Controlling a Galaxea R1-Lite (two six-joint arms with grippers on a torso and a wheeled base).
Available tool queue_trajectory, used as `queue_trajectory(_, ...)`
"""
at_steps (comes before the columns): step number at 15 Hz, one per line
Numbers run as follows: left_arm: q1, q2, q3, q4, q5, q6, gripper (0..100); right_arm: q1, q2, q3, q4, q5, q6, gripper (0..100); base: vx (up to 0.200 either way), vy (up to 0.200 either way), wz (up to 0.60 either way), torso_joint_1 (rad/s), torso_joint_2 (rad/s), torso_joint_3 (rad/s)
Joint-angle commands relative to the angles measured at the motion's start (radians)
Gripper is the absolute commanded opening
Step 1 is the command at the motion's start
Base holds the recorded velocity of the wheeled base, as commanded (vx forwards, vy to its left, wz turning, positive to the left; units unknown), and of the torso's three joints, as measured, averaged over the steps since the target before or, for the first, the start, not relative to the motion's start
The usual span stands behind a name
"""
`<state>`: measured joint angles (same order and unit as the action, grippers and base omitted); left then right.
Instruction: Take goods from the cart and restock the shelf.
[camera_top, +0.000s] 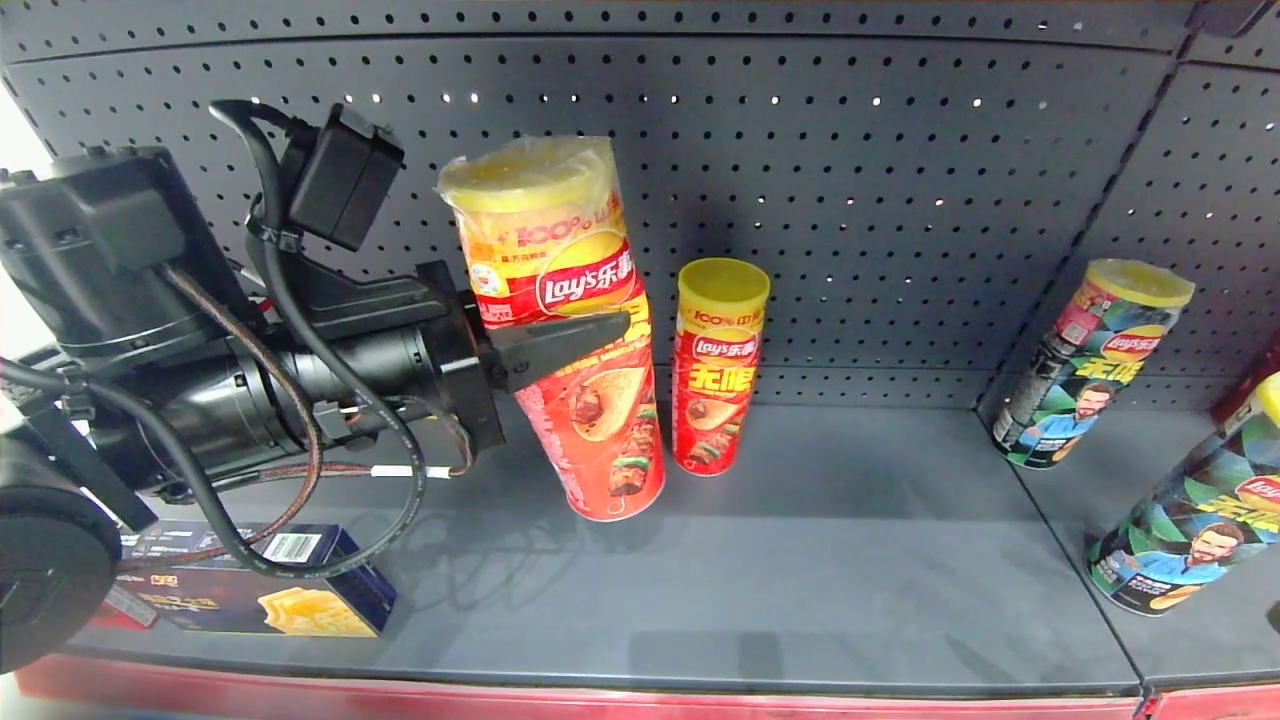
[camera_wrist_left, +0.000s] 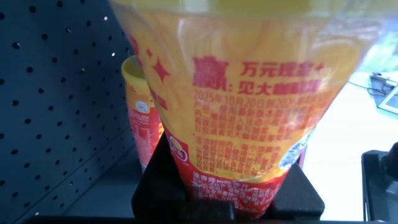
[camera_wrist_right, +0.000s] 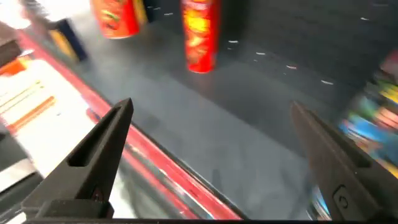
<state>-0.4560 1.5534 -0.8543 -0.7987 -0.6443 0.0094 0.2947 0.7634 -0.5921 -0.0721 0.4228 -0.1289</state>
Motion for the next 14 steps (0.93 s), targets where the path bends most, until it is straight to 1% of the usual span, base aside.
queue_trajectory(1, 0.002, 0.001, -0.002, 0.000, 0.000, 0.000, 0, 0.077, 0.125, -0.032, -0.005, -0.001, 0.000, 100, 0.000, 0.000, 0.00, 0.000, 0.00, 0.000)
queue_trajectory(2, 0.002, 0.001, -0.002, -0.002, 0.000, 0.000, 0, 0.090, 0.139, -0.035, -0.006, -0.001, 0.000, 100, 0.000, 0.000, 0.00, 0.000, 0.00, 0.000)
queue_trajectory(4, 0.016, 0.001, 0.000, -0.002, -0.003, 0.000, 0, 0.202, 0.234, -0.051, -0.066, -0.114, 0.000, 100, 0.000, 0.000, 0.00, 0.000, 0.00, 0.000)
queue_trajectory(5, 0.019, 0.001, -0.003, -0.002, -0.003, 0.000, 0, 0.253, 0.283, -0.051, -0.129, -0.185, 0.008, 100, 0.000, 0.000, 0.00, 0.000, 0.00, 0.000)
queue_trajectory(6, 0.020, 0.001, -0.006, 0.001, -0.005, 0.000, 0, 0.267, 0.344, -0.049, -0.213, -0.219, 0.028, 100, 0.000, 0.000, 0.00, 0.000, 0.00, 0.000)
queue_trajectory(8, 0.020, -0.001, 0.000, 0.000, -0.005, 0.000, 0, 0.254, 0.473, -0.048, -0.400, -0.246, 0.068, 100, 0.000, 0.000, 0.00, 0.000, 0.00, 0.000)
queue_trajectory(10, 0.023, -0.001, -0.006, 0.004, -0.005, 0.000, 0, 0.239, 0.567, -0.057, -0.509, -0.272, 0.101, 100, 0.000, 0.000, 0.00, 0.000, 0.00, 0.000)
queue_trajectory(11, 0.030, -0.001, -0.014, 0.006, -0.005, 0.000, 0, 0.231, 0.590, -0.066, -0.515, -0.260, 0.115, 100, 0.000, 0.000, 0.00, 0.000, 0.00, 0.000)
queue_trajectory(13, 0.031, -0.001, -0.011, 0.001, -0.005, 0.000, 0, 0.198, 0.614, -0.075, -0.540, -0.174, 0.107, 100, 0.000, 0.000, 0.00, 0.000, 0.00, 0.000)
queue_trajectory(14, 0.031, -0.001, -0.008, 0.000, -0.005, 0.000, 0, 0.193, 0.620, -0.081, -0.558, -0.156, 0.101, 100, 0.000, 0.000, 0.00, 0.000, 0.00, 0.000)
